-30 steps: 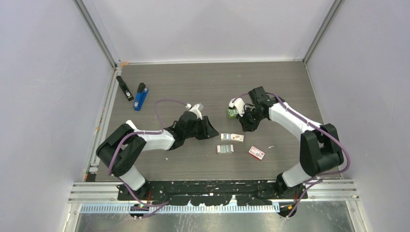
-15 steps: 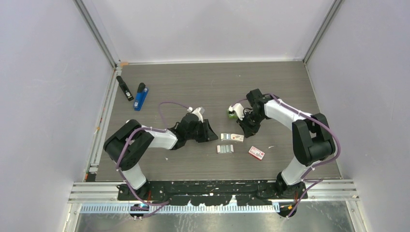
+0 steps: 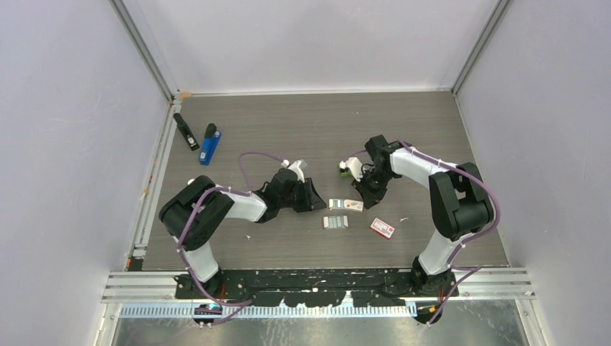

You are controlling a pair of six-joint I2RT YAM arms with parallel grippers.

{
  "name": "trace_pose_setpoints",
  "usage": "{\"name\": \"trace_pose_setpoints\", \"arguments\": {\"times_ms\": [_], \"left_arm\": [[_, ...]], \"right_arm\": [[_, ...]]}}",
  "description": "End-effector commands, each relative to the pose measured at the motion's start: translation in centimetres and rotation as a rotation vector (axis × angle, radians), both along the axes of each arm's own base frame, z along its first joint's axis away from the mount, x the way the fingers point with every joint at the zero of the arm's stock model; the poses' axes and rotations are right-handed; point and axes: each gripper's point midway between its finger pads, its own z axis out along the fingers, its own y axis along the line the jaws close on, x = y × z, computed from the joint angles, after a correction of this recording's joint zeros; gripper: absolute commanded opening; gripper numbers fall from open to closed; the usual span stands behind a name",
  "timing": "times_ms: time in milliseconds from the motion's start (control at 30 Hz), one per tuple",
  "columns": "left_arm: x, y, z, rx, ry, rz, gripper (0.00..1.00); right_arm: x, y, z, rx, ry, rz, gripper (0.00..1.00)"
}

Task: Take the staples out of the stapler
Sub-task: Close the staple box at the center of the board.

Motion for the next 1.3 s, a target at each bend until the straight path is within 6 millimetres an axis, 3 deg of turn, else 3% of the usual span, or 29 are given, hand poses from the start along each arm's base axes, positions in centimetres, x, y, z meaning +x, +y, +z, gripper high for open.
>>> {"name": "trace_pose_setpoints", "arguments": {"times_ms": [0,867,1267], "left_arm": [[0.7,-0.5,0.4,-0.010,-0.011,0.000,0.31],[0.6,-0.5,1.8,-0.032,-0.023,0.000,0.31],[0.5,-0.3,1.3,-0.017,-0.015,0.005,0.30]], "right_arm": [[-0.7,0.2,0.7,0.029,0.034,0.083,0.11],[0.2,0.0,1.0,0.064,0.129,-0.127,0.11],[-0.1,-0.6,0.6,0.030,0.200,-0.231,0.11]]}}
